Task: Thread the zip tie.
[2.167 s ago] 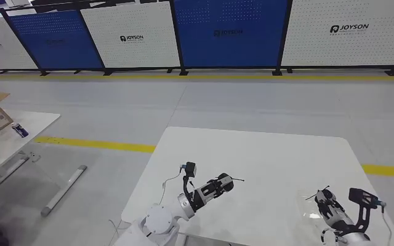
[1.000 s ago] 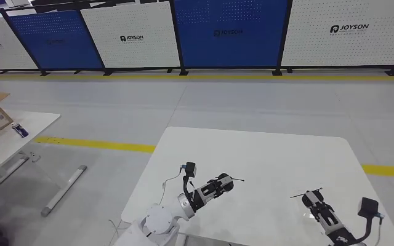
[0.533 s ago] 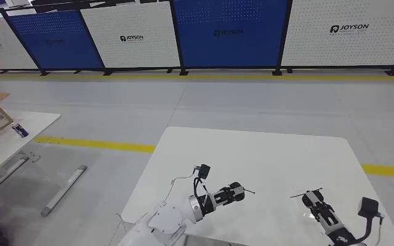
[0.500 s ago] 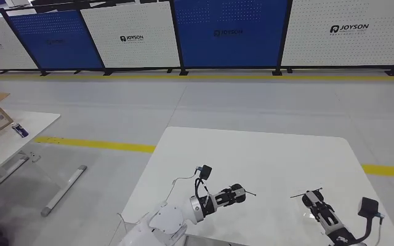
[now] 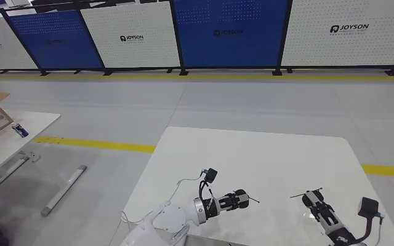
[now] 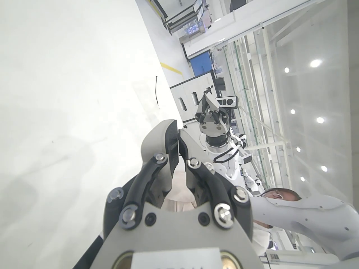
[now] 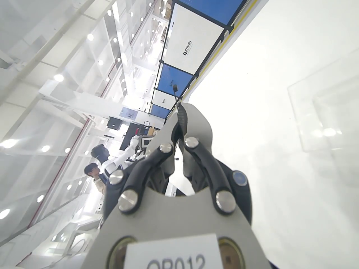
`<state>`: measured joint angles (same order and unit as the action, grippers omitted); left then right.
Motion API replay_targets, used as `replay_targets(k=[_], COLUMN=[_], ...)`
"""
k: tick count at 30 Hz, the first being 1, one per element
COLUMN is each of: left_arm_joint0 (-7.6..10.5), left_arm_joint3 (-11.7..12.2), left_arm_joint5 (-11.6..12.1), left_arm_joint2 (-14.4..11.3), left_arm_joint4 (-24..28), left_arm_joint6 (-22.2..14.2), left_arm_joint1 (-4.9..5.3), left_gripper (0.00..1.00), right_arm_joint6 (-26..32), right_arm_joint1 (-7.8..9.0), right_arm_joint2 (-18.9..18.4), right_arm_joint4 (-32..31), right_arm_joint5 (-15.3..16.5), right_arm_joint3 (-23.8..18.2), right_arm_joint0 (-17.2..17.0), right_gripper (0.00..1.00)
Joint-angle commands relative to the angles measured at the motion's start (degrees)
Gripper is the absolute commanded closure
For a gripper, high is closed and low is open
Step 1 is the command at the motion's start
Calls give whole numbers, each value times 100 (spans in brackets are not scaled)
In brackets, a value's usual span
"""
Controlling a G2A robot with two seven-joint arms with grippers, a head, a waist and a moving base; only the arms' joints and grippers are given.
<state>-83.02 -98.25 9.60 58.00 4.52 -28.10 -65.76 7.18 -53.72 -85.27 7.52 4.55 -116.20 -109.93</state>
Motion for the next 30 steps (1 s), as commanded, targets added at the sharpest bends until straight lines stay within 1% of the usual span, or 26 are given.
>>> replay_targets(k=[1, 3, 4, 6, 7, 8, 10, 11, 18, 21, 23, 25, 26, 27, 29, 30], left_arm_joint0=[0, 0, 1, -6, 4, 3, 47, 61, 61, 61, 61, 61, 61, 61, 61, 61], left_arm_joint3=[0, 0, -3, -6, 1, 11, 39, 47, 47, 47, 47, 47, 47, 47, 47, 47], left_arm_joint5=[0, 0, 8, 89, 94, 74, -7, -36, -36, -36, -36, -36, -36, -36, -36, -36], left_arm_joint2=[0, 0, -1, -72, -104, -174, -303, -352, -352, -352, -352, -352, -352, -352, -352, -352], left_arm_joint4=[0, 0, -17, -64, -183, -292, -548, -609, -609, -609, -609, -609, -609, -609, -609, -609], left_arm_joint6=[0, 0, 70, 314, 479, 703, 900, 937, 937, 937, 937, 937, 937, 937, 937, 937], left_arm_joint1=[0, 0, -3, -24, -34, -54, -79, -88, -88, -88, -88, -88, -88, -88, -88, -88], left_gripper=[100, 100, 100, 100, 100, 100, 100, 100, 100, 100, 100, 100, 100, 100, 100, 100], right_arm_joint6=[0, 0, 0, 0, 0, 0, 0, 0, -13, -85, -277, -288, -406, -538, -802, -800], right_arm_joint1=[0, 0, 0, 0, 0, 0, 0, 0, -13, -54, -94, -122, -137, -148, -174, -183], right_arm_joint2=[0, 0, 0, 0, 0, 0, 0, 0, 27, 130, 233, 334, 353, 371, 469, 510], right_arm_joint4=[0, 0, 0, 0, 0, 0, 0, 0, 46, 162, 235, 348, 264, 108, -298, -343], right_arm_joint5=[0, 0, 0, 0, 0, 0, 0, 0, 23, 158, 299, 437, 440, 379, 151, 98], right_arm_joint3=[0, 0, 0, 0, 0, 0, 0, 0, -6, 4, 0, 11, 34, 56, 51, 57], right_arm_joint0=[0, 0, 0, 0, 0, 0, 0, 0, 23, 4, -40, -81, -90, -96, -96, -81], right_gripper=[100, 100, 100, 100, 100, 100, 100, 100, 100, 100, 100, 100, 100, 100, 100, 100])
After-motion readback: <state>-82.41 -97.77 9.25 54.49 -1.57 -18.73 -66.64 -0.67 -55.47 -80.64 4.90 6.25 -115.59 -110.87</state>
